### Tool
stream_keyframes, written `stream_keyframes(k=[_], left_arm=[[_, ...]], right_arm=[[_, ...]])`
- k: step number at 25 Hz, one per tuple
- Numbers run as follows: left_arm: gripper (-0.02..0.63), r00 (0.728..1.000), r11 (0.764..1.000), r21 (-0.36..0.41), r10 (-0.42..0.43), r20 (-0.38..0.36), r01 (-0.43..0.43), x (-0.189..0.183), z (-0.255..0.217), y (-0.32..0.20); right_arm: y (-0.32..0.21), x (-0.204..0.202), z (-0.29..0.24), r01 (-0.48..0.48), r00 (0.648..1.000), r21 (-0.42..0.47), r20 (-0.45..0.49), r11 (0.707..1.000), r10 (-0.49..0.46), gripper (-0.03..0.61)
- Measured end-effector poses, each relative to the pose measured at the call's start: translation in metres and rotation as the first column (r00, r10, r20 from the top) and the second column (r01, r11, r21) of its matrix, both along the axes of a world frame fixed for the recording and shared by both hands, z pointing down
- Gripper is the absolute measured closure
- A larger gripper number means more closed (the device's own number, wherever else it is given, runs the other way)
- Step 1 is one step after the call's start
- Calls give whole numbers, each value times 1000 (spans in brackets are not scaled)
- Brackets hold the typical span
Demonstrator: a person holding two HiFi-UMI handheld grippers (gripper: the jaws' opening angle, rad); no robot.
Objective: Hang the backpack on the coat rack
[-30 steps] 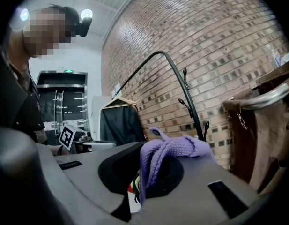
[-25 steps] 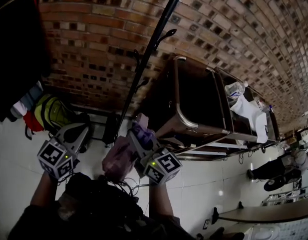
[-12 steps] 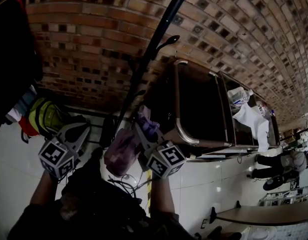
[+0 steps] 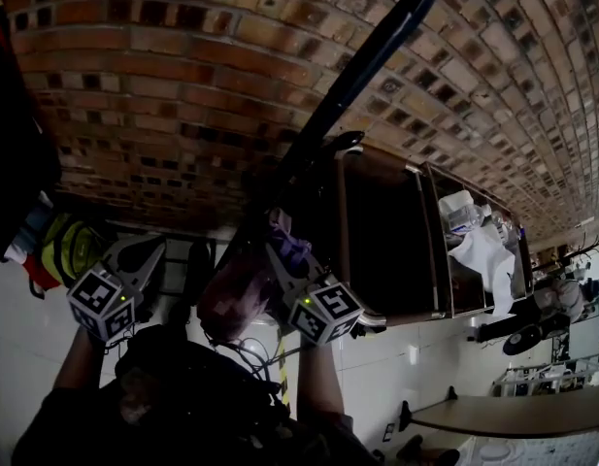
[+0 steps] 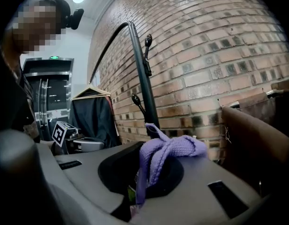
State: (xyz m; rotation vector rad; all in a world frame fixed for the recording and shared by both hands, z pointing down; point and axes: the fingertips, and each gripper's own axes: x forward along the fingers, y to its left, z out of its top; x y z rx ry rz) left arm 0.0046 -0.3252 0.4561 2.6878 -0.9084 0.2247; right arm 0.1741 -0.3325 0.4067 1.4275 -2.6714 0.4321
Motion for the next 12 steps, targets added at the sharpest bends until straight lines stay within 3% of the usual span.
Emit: stream_keyframes(k=[5,12], left_arm=[[588,1000,1000,21,11,-4,-11,5,-7,-40],[589,999,999,-22,25,21,-24,6,10,-74]], right_arm=[[-37,1,16,-3,998,-40,-56,999,1,570],[-49,-30,61,124,969,-146,-197,981,-152,569]])
